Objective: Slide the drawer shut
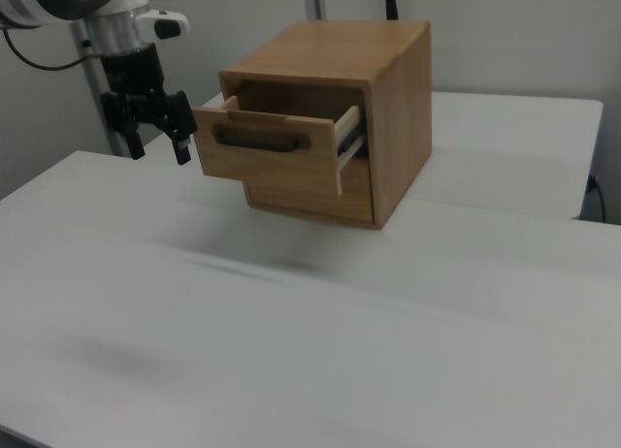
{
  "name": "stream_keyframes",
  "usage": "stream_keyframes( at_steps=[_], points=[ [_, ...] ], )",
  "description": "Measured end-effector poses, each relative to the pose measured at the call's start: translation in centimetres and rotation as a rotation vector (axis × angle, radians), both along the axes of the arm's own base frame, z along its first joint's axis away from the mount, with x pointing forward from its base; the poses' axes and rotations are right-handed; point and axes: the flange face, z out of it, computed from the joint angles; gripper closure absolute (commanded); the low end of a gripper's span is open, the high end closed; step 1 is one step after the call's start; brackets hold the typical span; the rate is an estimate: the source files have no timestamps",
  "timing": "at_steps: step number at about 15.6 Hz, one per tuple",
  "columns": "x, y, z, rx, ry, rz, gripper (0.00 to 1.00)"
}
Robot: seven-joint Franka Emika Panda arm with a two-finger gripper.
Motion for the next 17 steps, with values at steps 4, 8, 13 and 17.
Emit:
stream_keyframes(
  at_steps=[4,8,13,17],
  points=[
    [0.05,-0.42,-0.05,0.002,0.004,0.031,0.00],
    [0.06,-0.67,-0.05,0.003,0.005,0.040,0.25],
    [0.08,-0.67,-0.08,0.003,0.006,0.045,0.82],
    [0.13,-0.61,-0.16,0.017,0.011,0.099,1.00]
  ],
)
